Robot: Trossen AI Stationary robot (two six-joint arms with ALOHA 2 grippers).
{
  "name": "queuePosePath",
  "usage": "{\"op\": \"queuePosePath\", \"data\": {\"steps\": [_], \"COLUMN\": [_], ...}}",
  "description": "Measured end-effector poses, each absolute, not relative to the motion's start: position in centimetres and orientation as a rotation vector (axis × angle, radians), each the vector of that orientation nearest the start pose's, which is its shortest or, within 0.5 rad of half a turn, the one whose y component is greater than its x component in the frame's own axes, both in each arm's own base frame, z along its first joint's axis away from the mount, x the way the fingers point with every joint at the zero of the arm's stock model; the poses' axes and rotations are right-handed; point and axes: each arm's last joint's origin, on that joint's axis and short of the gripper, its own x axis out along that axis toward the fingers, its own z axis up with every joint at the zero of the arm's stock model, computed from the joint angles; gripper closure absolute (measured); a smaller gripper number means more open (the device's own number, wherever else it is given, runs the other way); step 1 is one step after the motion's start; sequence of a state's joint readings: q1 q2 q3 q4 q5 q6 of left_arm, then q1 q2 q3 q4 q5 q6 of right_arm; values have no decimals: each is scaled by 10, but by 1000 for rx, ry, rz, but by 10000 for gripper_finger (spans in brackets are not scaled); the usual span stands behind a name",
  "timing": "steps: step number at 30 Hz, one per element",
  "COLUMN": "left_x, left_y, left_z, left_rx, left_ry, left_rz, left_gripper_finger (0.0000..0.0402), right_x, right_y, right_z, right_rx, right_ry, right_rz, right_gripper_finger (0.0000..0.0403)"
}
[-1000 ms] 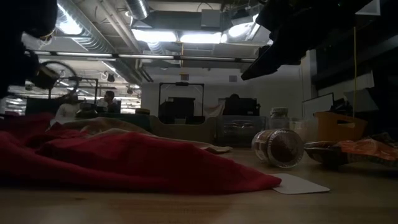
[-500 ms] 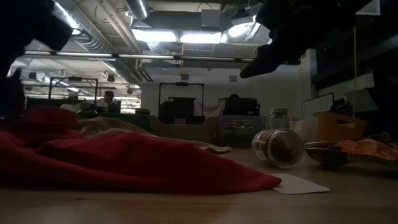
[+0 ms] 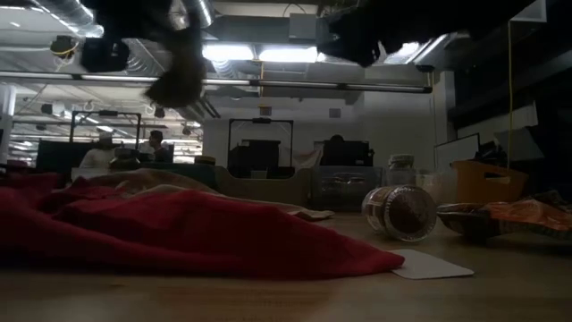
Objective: Sort spices by type
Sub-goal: Put the orange seasoning bag into the yellow bin
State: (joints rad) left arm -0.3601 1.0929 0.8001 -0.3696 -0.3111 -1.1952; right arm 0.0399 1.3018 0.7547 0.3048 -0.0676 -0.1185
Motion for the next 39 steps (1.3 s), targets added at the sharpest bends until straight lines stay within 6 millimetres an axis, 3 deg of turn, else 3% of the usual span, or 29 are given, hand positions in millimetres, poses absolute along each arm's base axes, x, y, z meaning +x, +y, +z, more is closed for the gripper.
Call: {"op": "queuePosePath", "data": {"steps": [12, 19, 31, 39], "left_x": [287, 313, 318, 317], "left_y": [-53, -35, -21, -22], "left_z": [251, 238, 236, 233], "left_rx": [-1028, -1082, -1091, -1076], "left_ry": [374, 327, 310, 345], "left_rz": [107, -7, -47, -30], "left_gripper_finger": [401, 401, 401, 401], "right_x": [285, 294, 310, 310], "right_y": [16, 18, 19, 19], "right_z": [267, 254, 229, 228], "right_rx": [-181, -174, -168, -168], "right_ry": [134, 164, 215, 214], "right_rz": [226, 274, 281, 281], "right_gripper_finger": [95, 95, 104, 206]}}
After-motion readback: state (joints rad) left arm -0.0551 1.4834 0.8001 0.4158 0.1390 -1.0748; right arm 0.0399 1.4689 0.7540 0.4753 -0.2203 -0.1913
